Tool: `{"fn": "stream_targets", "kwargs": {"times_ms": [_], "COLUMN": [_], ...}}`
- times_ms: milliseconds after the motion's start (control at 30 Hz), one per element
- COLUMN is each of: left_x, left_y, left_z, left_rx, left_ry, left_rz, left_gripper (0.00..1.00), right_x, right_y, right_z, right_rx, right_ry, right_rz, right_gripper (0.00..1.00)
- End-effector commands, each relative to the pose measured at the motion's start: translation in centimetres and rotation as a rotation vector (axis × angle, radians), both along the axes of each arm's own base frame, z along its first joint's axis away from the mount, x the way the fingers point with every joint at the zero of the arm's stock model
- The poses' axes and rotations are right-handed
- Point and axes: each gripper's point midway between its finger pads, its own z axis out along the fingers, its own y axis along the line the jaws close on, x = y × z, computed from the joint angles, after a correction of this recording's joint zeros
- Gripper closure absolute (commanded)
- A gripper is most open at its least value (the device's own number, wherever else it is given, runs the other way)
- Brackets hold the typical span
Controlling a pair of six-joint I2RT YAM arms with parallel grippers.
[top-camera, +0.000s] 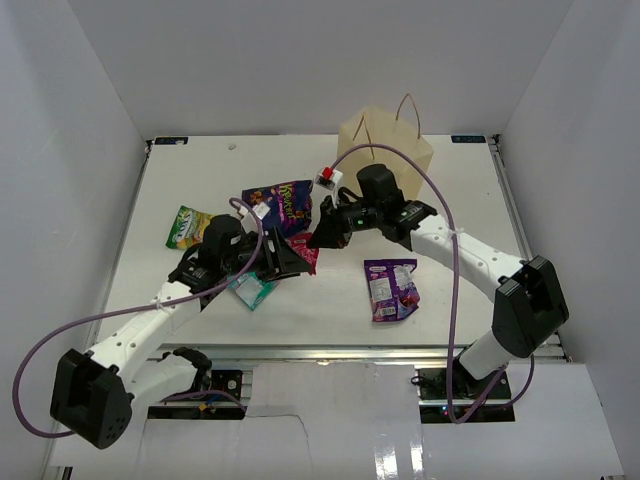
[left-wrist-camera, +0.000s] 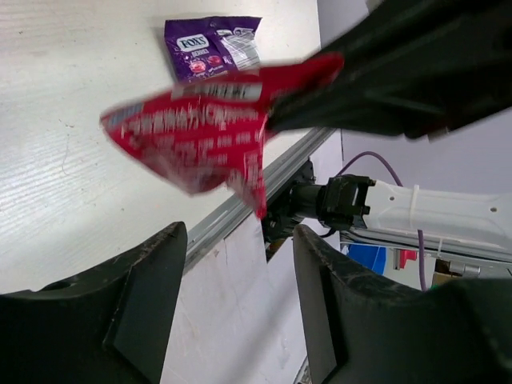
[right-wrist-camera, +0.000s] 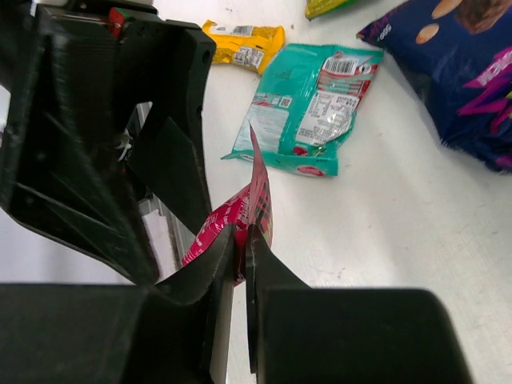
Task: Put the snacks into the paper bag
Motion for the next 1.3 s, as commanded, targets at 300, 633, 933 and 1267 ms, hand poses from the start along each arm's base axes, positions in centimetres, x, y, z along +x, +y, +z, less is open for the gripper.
{"fn": "stream_targets", "kwargs": {"times_ms": [300, 633, 933, 1267], "left_x": [-0.7, 0.2, 0.4, -1.3], "left_y": [5.7, 11.2, 13.4, 15.9], "left_z": [1.8, -1.8, -3.1, -6.7], "left_rx": [0.205, 0.351, 0.359, 0.432], "left_ry": [-0.134, 0.018, 0.124, 0.376], "left_rz": [0.216, 0.574, 0.771, 0.988], "left_gripper": [0.25, 0.2, 0.19, 0.22], "right_x": [3.8, 12.6, 20.5, 21.4], "right_y": [-4.1, -16.0, -20.7, -19.6], "right_z": [13.1, 25.8, 20.5, 15.8], "right_rx": [0.182, 0.185, -0.038, -0.11], "right_ry": [-0.449, -0.73, -0.744, -0.646], "right_rz": [0.07, -0.342, -0.57, -0.425], "right_gripper": [0.92, 0.92, 0.92, 0.36]}}
